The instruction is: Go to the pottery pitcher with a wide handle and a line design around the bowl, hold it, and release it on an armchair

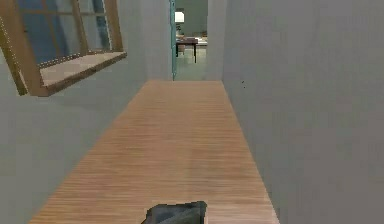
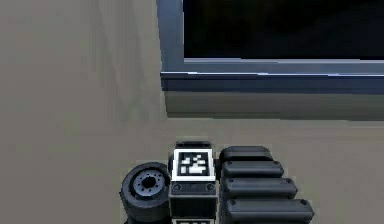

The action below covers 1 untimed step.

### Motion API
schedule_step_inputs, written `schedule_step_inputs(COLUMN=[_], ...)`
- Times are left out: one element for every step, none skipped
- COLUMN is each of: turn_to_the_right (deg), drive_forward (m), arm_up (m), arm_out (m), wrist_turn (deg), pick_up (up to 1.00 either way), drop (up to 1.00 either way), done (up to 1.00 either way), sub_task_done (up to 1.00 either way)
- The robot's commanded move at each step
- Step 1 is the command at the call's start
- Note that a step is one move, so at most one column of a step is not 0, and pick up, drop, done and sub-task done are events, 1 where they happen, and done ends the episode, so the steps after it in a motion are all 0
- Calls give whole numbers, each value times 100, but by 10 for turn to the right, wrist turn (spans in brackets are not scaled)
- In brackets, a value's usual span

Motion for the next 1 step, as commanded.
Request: schedule_step_inputs(turn_to_the_right=[0], drive_forward=[100], arm_up=[0], arm_out=[0], wrist_turn=[0], pick_up=[0], drop=[0], done=[0], sub_task_done=[0])
